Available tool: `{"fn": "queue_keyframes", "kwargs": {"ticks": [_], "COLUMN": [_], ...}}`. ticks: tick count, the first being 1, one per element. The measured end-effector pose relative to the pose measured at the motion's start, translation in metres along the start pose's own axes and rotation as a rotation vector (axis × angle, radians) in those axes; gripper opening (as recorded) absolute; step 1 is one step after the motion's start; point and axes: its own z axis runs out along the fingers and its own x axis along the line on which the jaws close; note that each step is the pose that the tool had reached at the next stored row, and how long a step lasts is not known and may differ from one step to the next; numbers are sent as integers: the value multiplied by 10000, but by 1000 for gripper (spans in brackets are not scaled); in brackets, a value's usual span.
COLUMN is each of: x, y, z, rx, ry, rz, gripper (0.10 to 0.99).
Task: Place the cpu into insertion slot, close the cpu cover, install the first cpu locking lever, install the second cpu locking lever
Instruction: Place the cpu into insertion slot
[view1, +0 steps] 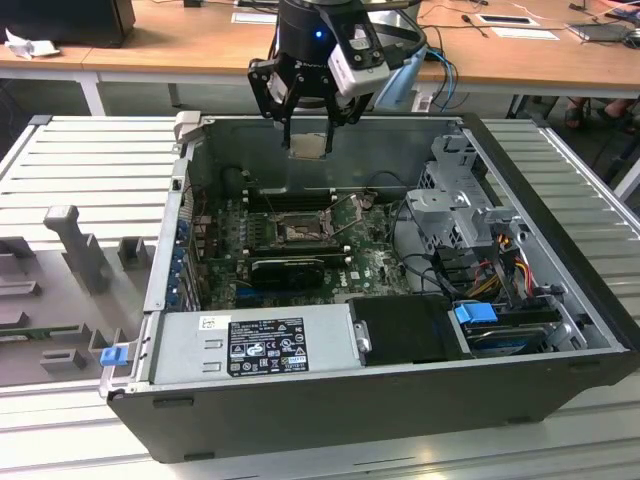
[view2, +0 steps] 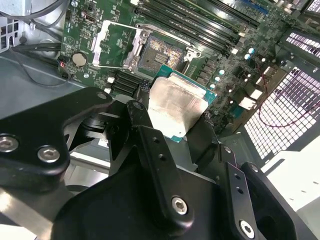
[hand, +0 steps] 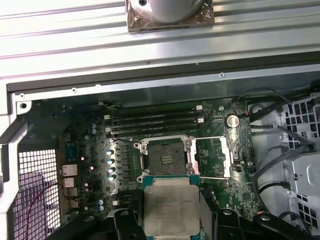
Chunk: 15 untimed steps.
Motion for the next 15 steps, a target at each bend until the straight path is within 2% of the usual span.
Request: {"fn": "queue_keyframes", "kwargs": {"ticks": [15], "x": [0], "y": [0], "z": [0], "rx": [-5], "ry": [-24], "rz": [274], "gripper": [541]}}
